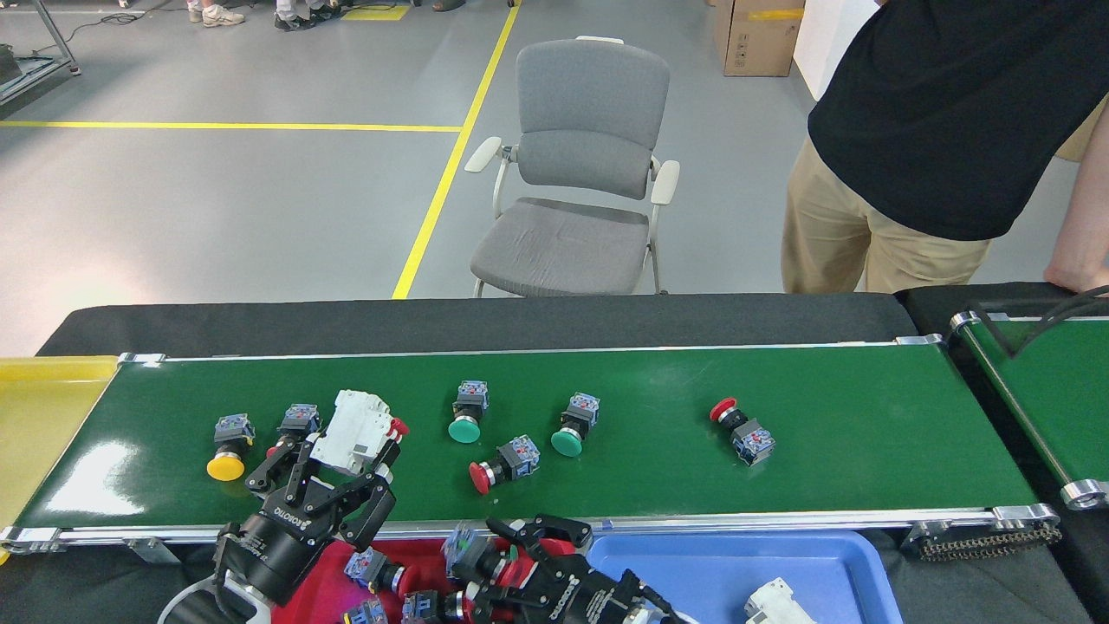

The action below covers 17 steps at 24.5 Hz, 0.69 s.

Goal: Pick switch part from conveyor to tray

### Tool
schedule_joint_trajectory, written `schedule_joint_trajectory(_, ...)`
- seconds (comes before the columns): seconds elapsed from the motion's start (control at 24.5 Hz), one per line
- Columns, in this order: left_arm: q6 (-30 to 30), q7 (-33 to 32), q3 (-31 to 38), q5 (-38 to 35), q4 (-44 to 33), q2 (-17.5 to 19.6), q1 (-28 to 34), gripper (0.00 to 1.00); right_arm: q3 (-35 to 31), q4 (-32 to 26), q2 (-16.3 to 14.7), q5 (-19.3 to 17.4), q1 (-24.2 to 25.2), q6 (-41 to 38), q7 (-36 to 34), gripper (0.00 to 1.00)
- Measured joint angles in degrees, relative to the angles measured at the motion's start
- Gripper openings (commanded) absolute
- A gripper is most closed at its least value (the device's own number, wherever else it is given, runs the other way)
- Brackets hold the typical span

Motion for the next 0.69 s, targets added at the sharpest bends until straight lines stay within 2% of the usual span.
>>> schedule_joint_trajectory(0.08,0.0,0.0,0.0,0.0,-0.1,0.0,0.0,0.11,-1.7,-1.5,-0.1,-0.3,0.6,-0.2,-0.1,0.98)
schedule_joint_trajectory(0.16,0.0,0.0,0.0,0.0,-0.2,0.0,0.1,0.11,-8.9,-4.5,-1.5,-1.1,2.7,-0.2,-0.2,0.98)
schedule_joint_trajectory(0.29,-0.1,-0.1,-1.7,-0.3,-1.3,-0.3,1.1,0.11,-26.8,-7.4,-2.0,-2.7,8.7,0.0,-0.2,0.98)
schedule_joint_trajectory(0.41,-0.2,-0.1,-8.6,-2.0,-3.0,-1.7,1.3,0.12,-45.9,-7.3,-2.0,-6.0,11.9,0.1,-0.3,0.98)
schedule_joint_trajectory(0.49,0.1,-0.1,-14.1,-5.1,-4.5,-4.3,1.7,0.15,-56.5,-6.5,-2.0,-8.8,13.0,0.4,-0.3,0.98)
schedule_joint_trajectory(0.57,0.2,-0.1,-17.8,-9.3,-5.7,-7.2,3.0,0.2,-62.1,-6.3,-1.7,-9.8,13.2,1.2,-0.4,0.98)
schedule_joint_trajectory(0.65,0.2,-0.2,-20.7,-14.1,-6.2,-10.1,5.1,0.25,-63.4,-6.2,-1.5,-9.9,13.7,3.5,-0.6,0.98)
schedule_joint_trajectory(0.69,0.3,-0.2,-21.9,-16.0,-6.5,-11.4,6.1,0.3,-63.4,-6.2,-1.5,-9.9,14.0,5.2,-0.3,0.98)
